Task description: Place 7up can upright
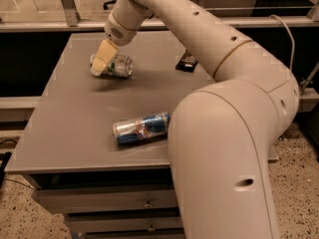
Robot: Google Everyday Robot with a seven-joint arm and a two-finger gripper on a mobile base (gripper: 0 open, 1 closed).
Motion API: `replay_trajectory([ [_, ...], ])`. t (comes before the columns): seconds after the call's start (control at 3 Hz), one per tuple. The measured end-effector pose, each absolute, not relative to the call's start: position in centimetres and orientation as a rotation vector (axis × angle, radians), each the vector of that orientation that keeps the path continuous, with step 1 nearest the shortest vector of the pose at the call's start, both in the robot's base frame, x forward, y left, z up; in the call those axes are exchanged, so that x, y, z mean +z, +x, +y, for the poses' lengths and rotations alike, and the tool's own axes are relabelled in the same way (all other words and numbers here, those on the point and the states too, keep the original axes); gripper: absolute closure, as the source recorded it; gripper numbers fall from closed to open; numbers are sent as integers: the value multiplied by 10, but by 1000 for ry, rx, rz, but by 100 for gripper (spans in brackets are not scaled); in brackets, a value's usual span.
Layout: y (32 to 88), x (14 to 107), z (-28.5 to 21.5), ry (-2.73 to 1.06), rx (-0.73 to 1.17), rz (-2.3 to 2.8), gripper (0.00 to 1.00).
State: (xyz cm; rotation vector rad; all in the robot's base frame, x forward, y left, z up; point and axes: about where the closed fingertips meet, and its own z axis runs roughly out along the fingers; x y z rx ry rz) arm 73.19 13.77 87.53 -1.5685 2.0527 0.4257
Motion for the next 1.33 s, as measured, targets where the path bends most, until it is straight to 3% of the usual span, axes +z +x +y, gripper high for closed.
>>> replay_trajectory([
  [0.67,733,850,151,-1737,231,2098,0],
  [1.0,734,848,153,-1763,192,2110,16],
  [1.33,735,851,156,-1781,166,2121,49],
])
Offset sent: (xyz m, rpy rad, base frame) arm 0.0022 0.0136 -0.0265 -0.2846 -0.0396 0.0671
